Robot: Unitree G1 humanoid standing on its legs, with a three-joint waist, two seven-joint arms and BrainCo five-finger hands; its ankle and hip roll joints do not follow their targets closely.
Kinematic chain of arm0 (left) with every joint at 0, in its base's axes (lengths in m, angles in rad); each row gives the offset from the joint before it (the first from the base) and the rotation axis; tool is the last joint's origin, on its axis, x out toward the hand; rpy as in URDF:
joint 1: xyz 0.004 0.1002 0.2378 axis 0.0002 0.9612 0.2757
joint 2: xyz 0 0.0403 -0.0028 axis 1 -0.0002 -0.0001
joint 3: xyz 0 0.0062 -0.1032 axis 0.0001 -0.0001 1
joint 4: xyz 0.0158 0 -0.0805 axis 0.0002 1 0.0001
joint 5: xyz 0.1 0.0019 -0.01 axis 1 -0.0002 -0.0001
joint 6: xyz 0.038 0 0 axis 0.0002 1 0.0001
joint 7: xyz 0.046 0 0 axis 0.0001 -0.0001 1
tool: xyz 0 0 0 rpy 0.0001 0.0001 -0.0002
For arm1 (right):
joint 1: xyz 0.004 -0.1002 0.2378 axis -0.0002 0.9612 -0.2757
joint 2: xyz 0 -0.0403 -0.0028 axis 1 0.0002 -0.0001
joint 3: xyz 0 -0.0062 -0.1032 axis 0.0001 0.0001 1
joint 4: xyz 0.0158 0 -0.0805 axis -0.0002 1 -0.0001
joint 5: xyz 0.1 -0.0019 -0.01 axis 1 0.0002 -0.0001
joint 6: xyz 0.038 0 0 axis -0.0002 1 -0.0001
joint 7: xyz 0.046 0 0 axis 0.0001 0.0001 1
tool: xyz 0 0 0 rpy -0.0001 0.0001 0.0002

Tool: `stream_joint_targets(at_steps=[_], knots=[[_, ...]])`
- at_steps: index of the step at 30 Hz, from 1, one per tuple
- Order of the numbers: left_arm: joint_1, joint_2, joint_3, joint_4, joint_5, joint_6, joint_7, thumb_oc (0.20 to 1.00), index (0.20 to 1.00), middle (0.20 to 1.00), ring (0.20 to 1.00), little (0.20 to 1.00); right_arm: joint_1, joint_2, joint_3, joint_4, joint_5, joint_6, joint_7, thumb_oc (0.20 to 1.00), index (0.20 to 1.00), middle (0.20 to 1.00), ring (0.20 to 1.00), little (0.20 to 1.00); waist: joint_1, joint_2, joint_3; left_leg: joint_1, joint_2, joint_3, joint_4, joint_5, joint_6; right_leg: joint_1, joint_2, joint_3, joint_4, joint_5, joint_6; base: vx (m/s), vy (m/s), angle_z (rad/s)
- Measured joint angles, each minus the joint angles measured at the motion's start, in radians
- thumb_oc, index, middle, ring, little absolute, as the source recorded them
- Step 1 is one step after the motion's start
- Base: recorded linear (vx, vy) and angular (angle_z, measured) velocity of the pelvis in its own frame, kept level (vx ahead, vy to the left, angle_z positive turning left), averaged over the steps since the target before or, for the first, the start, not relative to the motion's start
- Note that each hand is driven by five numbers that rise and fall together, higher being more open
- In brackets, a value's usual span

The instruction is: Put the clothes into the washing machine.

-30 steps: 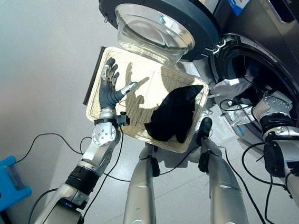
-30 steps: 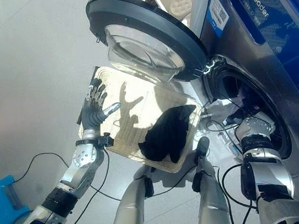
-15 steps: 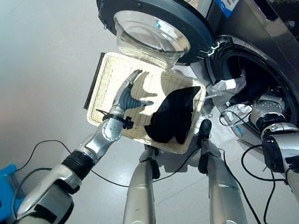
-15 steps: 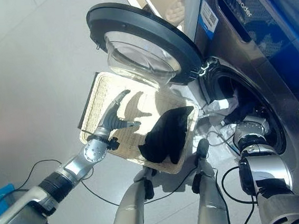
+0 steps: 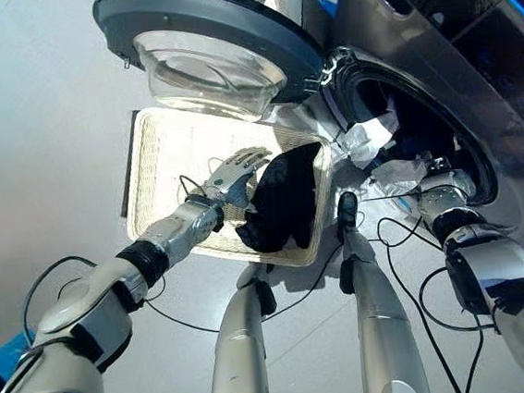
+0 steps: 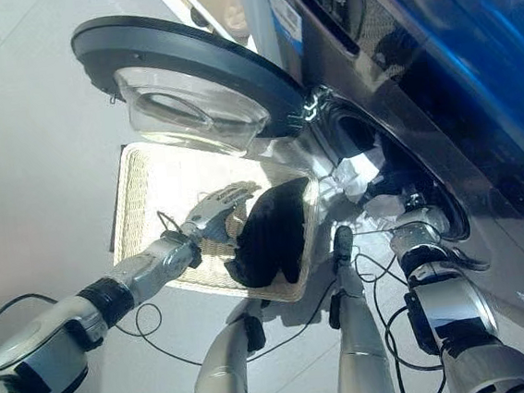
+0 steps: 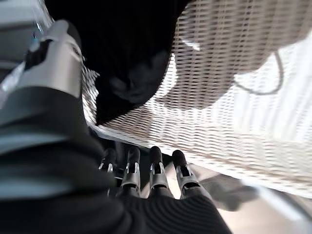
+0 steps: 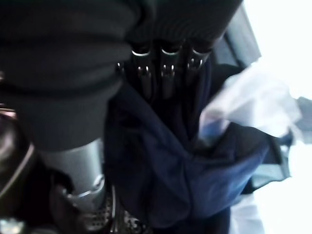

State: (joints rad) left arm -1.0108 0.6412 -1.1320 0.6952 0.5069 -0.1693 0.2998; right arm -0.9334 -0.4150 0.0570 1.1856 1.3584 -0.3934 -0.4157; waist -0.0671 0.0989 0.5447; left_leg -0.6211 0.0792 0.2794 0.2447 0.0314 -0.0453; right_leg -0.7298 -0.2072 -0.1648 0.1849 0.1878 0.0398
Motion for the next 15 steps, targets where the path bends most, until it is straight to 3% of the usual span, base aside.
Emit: stream_joint_targets(at_steps=[9,15], knots=[[-0.048,-0.01,-0.095,-0.001,0.238,-0.06,0.022,1.0,1.0,1.0,1.0,1.0,0.069,0.056,0.067,-0.124,-0.064,-0.006,0.011,1.0,1.0,1.0,1.0,1.0,-0.045,0.001,-0.001,-0.002,-0.002,0.03,-0.025,0.002,0.001,-0.033,0.003,0.027,0.001,0.001,0.0,-0.01,0.037,-0.07],[-0.088,-0.076,-0.109,0.06,0.357,-0.066,-0.007,1.0,1.0,1.0,1.0,1.0,0.072,0.067,0.077,-0.195,-0.082,-0.054,0.012,1.0,1.0,1.0,1.0,1.0,-0.06,0.002,-0.003,-0.044,0.005,0.047,-0.028,0.001,-0.004,-0.083,0.016,0.044,-0.001,0.003,-0.002,-0.02,-0.021,-0.08]])
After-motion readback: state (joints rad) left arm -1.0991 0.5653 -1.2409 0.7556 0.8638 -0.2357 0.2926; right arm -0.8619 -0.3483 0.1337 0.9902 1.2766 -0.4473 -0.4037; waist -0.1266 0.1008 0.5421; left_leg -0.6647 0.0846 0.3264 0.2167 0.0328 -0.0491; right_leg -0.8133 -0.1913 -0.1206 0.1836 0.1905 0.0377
